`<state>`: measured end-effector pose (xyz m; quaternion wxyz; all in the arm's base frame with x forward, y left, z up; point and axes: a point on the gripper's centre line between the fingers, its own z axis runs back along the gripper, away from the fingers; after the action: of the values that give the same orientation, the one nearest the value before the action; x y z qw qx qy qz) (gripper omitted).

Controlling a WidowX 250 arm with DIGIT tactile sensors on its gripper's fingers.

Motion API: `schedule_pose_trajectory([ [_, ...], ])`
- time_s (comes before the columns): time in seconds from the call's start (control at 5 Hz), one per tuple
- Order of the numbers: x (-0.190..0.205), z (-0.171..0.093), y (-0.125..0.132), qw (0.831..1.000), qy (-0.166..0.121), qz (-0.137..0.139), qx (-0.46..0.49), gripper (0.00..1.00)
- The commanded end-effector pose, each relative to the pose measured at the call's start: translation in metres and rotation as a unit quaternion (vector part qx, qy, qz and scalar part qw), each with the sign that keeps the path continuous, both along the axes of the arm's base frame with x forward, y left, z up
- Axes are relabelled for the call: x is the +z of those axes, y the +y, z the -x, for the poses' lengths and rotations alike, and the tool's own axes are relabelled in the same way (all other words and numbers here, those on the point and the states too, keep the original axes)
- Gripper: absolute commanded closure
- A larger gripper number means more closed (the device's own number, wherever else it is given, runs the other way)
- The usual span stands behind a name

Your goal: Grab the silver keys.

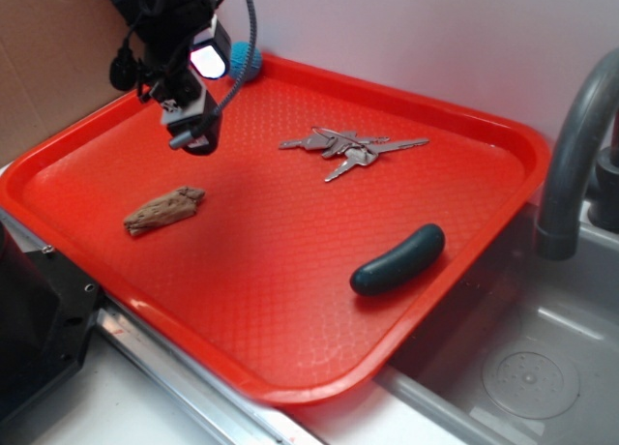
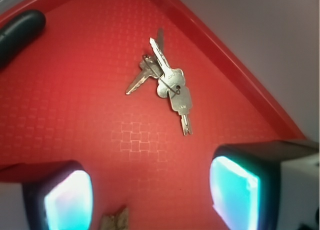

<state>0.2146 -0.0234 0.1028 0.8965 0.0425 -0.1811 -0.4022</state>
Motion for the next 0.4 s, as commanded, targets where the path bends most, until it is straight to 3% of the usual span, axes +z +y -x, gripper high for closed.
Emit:
schedule_pose_trajectory([
  [0.0, -0.028, -0.038, -0.018, 0.998, 0.007, -0.054, -0.027, 0.00],
  [0.2, -0.052, -0.063, -0.028, 0.995, -0.008, -0.068, -0.066, 0.00],
])
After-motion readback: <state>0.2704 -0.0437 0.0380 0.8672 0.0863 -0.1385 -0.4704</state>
